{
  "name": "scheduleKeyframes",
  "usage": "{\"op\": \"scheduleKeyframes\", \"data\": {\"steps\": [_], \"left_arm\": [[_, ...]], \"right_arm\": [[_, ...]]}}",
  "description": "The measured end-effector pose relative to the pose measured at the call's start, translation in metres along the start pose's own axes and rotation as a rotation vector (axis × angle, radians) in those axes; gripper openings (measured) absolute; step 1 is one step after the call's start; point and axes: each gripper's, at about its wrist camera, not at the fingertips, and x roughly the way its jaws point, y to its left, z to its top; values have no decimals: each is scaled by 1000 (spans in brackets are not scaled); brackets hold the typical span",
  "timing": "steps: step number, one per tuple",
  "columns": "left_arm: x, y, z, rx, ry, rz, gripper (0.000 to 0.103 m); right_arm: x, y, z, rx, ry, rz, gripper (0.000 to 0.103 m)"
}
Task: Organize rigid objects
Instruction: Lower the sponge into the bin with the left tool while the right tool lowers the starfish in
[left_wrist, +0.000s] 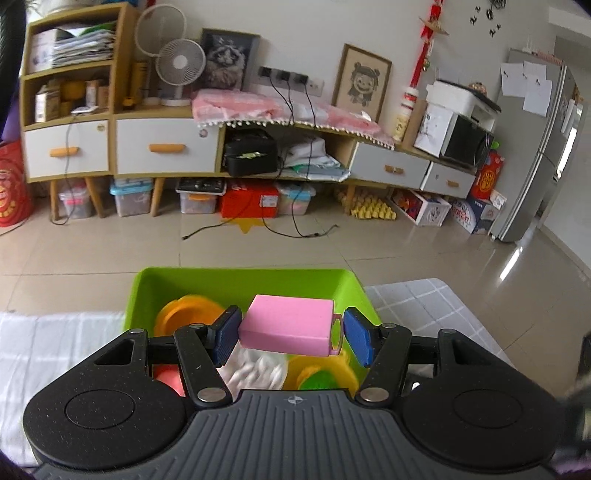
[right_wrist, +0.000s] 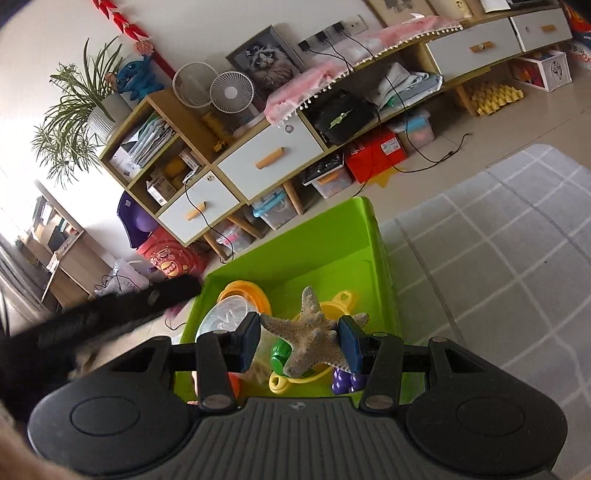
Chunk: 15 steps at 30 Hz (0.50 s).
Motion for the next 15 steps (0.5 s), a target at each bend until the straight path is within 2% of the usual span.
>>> {"op": "scheduleKeyframes", "data": {"steps": [8, 15], "left_arm": [[44, -9, 10, 2, 76, -9, 65], [59, -6, 6, 24, 130, 22, 65]], "right_arm": [[5, 4, 0, -79, -36, -27, 23], [3, 3, -1, -110, -51, -23, 23]]}}
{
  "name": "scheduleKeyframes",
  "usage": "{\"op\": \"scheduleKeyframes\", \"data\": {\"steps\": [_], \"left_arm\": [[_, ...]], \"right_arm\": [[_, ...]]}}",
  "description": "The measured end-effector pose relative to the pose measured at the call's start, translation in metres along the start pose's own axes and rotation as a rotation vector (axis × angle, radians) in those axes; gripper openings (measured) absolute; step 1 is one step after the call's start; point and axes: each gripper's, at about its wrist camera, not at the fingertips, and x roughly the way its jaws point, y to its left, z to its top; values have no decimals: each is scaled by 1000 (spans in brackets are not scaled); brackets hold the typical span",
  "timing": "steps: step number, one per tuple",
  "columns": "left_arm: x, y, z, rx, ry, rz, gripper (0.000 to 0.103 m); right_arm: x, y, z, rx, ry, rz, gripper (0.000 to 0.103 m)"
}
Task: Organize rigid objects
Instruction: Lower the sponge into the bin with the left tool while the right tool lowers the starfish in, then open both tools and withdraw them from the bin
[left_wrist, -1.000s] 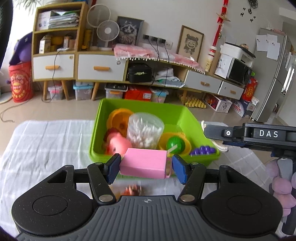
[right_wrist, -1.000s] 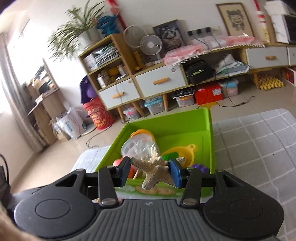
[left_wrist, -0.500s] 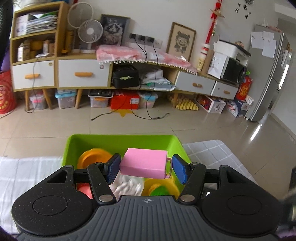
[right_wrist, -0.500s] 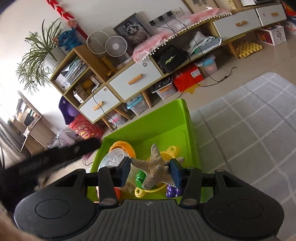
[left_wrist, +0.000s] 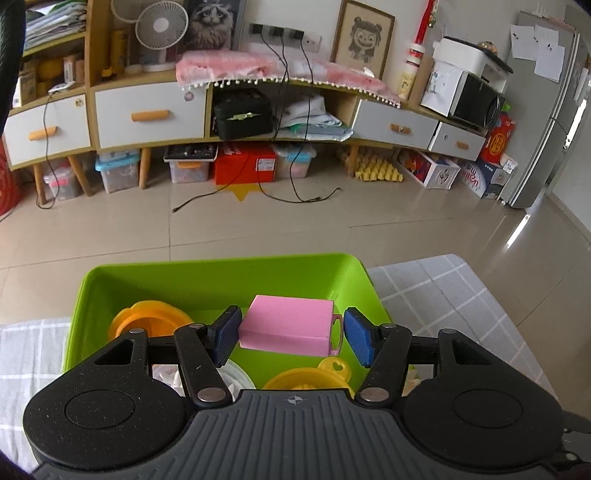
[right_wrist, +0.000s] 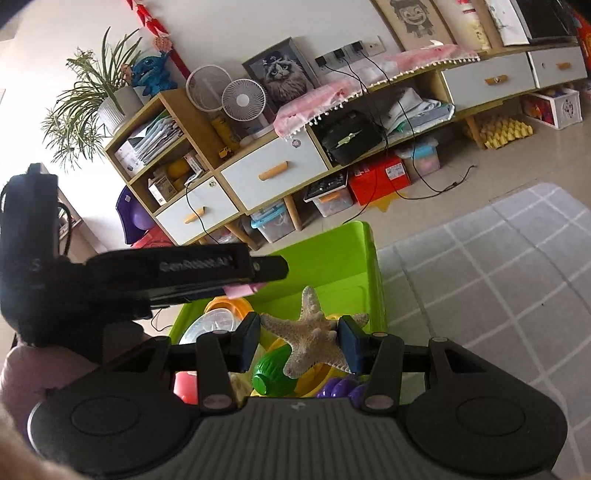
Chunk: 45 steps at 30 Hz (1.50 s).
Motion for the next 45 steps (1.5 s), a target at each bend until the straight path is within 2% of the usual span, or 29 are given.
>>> {"op": "scheduleKeyframes", "data": {"steps": [3, 4, 5, 6, 7, 22, 31, 38, 45], "left_arm": [[0, 1, -2, 0, -1, -7, 65], [0, 1, -3, 3, -4, -11, 73], [-1, 1, -2, 4, -8, -8, 84], [-3, 1, -3, 3, -20, 2, 86], [-5, 1, -3, 4, -26, 3, 86], [-30, 4, -5, -35, -26, 12, 86], [-60, 5, -12, -65, -44, 3, 87], [-90, 4, -23, -100, -59, -9, 88], [-112, 9, -42, -129, -45, -4, 90]], "right_arm": [[0, 0, -1, 0, 3, 9, 24], [0, -1, -1, 12, 3, 17, 27], [0, -2, 0, 23, 4, 27, 32], [-1, -3, 1, 35, 7, 33, 44], [-2, -4, 2, 41, 6, 35, 50], [-19, 1, 5, 21, 2, 30, 50], [-38, 14, -3, 4, 6, 34, 50], [-58, 24, -13, 17, 19, 57, 50], [-75, 36, -26, -53, 46, 20, 50]]}}
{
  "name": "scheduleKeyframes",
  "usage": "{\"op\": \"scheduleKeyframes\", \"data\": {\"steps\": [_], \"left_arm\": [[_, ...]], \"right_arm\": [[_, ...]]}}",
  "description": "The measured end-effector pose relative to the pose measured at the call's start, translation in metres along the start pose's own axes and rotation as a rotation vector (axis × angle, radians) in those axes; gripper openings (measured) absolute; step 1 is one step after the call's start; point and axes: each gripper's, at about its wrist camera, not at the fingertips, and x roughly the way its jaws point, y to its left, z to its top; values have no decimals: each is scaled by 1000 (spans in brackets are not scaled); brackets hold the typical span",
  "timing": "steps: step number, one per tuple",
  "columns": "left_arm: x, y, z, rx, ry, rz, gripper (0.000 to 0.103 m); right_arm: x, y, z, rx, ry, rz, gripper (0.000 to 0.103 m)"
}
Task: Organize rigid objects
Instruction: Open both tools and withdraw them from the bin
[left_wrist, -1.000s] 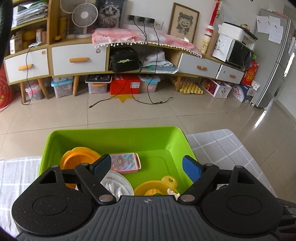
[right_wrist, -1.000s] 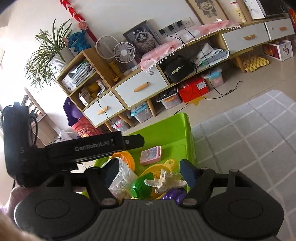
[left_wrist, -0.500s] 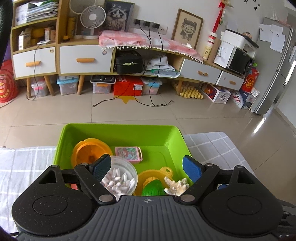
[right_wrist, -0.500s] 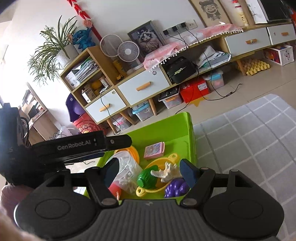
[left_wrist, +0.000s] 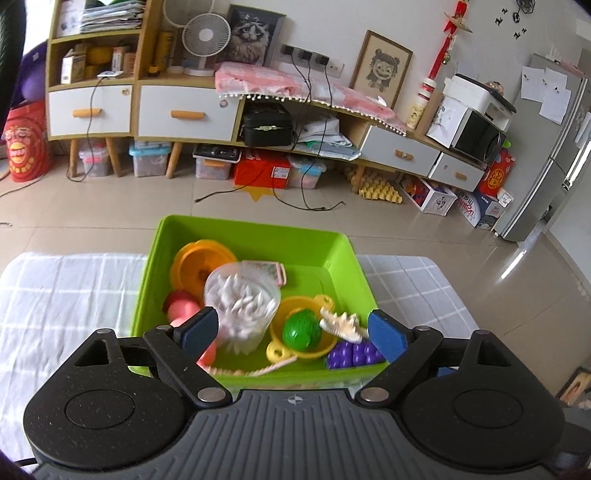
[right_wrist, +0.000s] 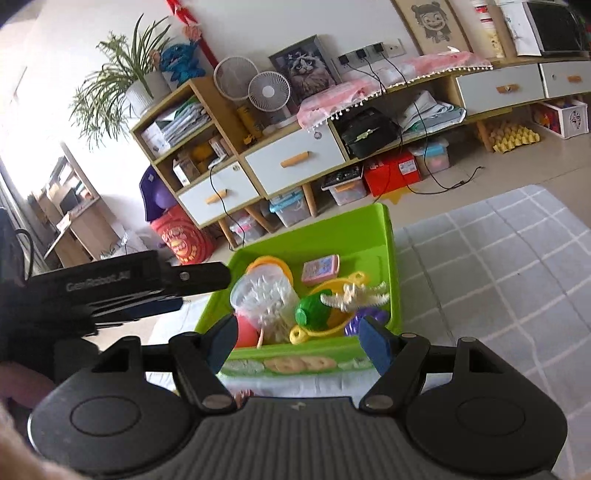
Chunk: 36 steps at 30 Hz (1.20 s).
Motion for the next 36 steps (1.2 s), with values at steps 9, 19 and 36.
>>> {"op": "scheduleKeyframes", "data": {"steps": [9, 19, 36], "left_arm": [[-21, 10, -30, -24, 6, 9, 95], [-29, 22, -77, -18, 8, 60, 101], [-35, 42, -144, 72, -10, 99, 101]], "right_arm": [[-18, 3, -19, -56, 56, -39, 56], [-23, -3, -42, -100, 111, -20, 66], [-28, -13, -84, -304, 154, -61, 72]]}}
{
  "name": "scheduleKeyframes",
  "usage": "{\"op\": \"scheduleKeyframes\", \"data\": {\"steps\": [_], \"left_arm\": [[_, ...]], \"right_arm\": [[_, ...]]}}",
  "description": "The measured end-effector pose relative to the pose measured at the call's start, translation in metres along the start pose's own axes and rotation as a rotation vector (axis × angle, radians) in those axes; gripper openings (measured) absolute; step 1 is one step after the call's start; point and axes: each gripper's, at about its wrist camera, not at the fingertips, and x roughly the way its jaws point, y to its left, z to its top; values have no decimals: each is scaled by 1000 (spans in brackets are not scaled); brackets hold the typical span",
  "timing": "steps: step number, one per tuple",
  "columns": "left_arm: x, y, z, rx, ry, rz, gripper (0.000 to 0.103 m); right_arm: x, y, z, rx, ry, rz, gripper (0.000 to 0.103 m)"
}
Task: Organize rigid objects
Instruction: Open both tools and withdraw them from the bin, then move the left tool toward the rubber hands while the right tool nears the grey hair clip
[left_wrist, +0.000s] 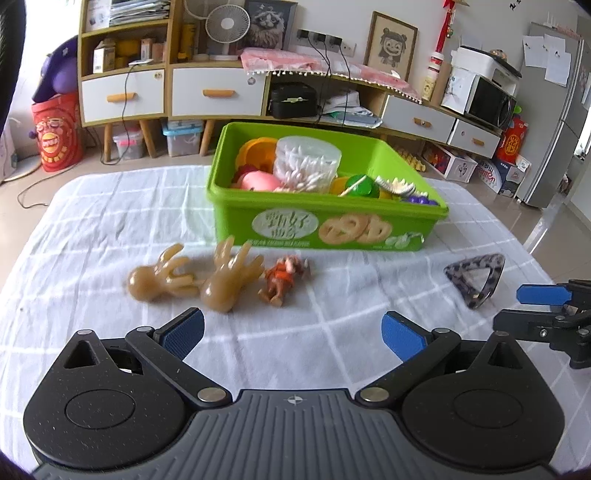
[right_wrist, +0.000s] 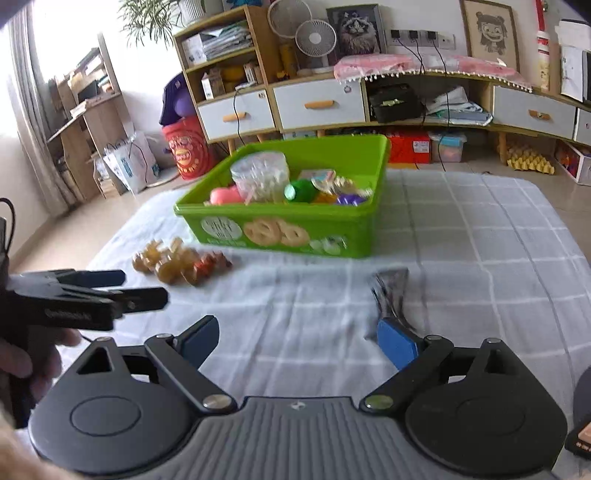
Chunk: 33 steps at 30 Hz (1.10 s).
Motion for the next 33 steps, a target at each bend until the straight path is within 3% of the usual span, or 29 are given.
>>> {"op": "scheduleKeyframes", "data": {"steps": [8, 16, 33], "left_arm": [[2, 4, -24, 23, 3, 22, 101], [20, -11, -38, 79, 22, -23, 101], [45, -26, -26, 137, -35, -8, 100]], "right_arm": [[11, -19, -26, -1, 69, -62, 72], [24, -29, -33, 18, 98, -112, 72], [48, -21, -30, -67, 31, -182, 80]]}}
